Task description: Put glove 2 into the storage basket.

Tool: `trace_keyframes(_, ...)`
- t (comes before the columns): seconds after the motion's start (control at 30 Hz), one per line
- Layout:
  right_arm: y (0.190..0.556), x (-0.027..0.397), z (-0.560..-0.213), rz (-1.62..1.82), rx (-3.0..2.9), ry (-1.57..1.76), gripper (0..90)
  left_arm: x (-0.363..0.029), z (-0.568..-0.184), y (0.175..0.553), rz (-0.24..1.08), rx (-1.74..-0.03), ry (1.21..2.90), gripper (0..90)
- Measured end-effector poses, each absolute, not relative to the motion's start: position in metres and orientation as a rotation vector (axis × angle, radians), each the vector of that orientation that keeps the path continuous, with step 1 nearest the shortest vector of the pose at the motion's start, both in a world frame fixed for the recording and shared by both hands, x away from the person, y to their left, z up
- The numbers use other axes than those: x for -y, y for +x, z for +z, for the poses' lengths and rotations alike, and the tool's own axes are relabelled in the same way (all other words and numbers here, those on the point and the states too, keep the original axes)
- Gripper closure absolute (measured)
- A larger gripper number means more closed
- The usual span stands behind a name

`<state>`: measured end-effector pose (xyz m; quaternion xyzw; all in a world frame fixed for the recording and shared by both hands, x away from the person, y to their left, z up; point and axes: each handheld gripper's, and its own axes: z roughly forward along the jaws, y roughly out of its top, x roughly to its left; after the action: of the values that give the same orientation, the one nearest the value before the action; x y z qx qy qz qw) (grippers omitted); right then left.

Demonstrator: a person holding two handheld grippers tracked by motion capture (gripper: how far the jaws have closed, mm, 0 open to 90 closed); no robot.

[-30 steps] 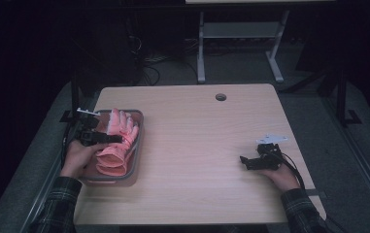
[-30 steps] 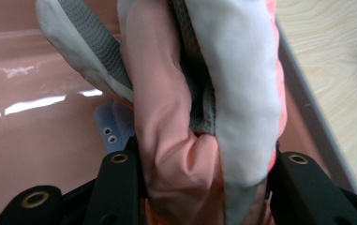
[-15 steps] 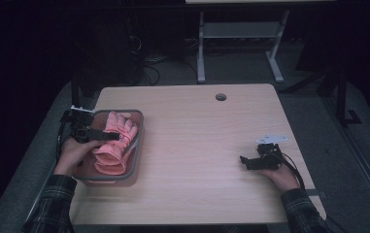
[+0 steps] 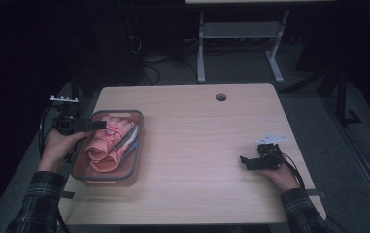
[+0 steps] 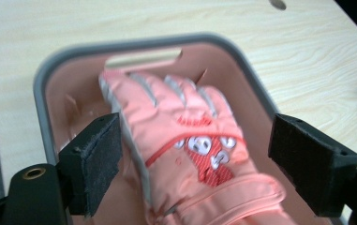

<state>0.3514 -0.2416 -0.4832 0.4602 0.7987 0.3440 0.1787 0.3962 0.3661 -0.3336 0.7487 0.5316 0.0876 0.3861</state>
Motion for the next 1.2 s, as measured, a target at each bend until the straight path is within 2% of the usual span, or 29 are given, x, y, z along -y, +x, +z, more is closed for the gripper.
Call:
trace_keyframes(0.5, 0.351, 0.242, -0.483, 0.973, -2.259, 1.303, 7.4, -0.295, -0.326, 0.394, 0.182, -1.136, 1.964, 17.5)
trace_keyframes(0.83, 0.351, 0.241, -0.483, 0.972, -2.258, 1.306, 7.4, -0.234, -0.337, 0.384, 0.168, -1.0, 2.039, 17.5)
trace_keyframes(1.2, 0.351, 0.242, -0.483, 0.973, -2.259, 1.302, 7.4, -0.188, -0.354, 0.366, 0.204, -0.896, 2.093, 17.8)
